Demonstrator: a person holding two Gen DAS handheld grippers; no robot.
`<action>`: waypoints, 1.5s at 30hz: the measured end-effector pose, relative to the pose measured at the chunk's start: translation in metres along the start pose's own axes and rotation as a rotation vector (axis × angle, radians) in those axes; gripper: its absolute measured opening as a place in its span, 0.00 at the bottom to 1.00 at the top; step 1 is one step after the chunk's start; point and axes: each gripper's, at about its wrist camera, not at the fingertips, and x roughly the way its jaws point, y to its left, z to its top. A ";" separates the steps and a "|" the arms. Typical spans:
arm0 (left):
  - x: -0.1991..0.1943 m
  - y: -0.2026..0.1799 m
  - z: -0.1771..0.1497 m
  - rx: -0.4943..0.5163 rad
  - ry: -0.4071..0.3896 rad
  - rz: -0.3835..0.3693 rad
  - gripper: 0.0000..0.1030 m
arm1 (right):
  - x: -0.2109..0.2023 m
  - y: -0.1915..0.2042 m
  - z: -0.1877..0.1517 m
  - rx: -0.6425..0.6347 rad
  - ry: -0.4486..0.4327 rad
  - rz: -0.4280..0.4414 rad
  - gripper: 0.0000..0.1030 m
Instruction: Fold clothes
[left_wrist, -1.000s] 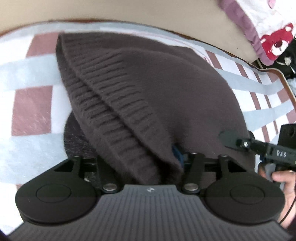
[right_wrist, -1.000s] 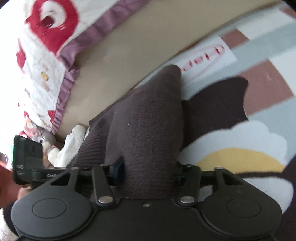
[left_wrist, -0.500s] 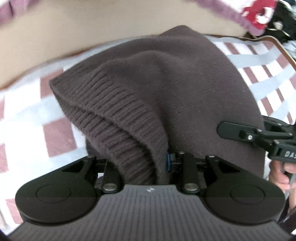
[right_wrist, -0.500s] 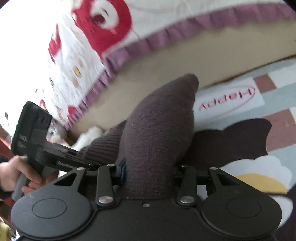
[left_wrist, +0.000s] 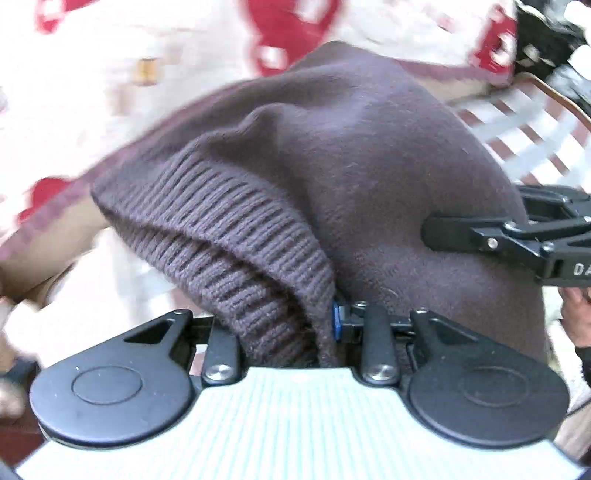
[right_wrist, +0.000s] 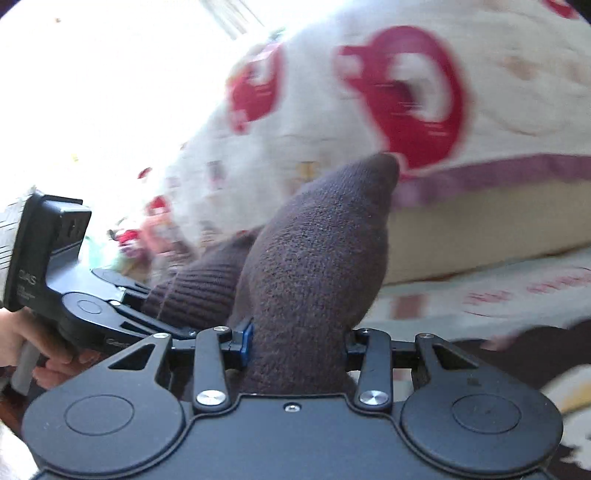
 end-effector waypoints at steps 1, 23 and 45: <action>-0.004 0.016 -0.007 -0.026 -0.003 0.010 0.26 | 0.012 0.011 -0.001 0.003 0.011 0.014 0.44; 0.033 0.227 -0.223 -0.322 -0.120 0.128 0.26 | 0.221 0.170 -0.125 -0.091 0.233 0.057 0.40; 0.185 0.435 -0.167 -0.503 -0.054 0.161 0.53 | 0.410 0.062 -0.124 0.325 0.127 0.153 0.68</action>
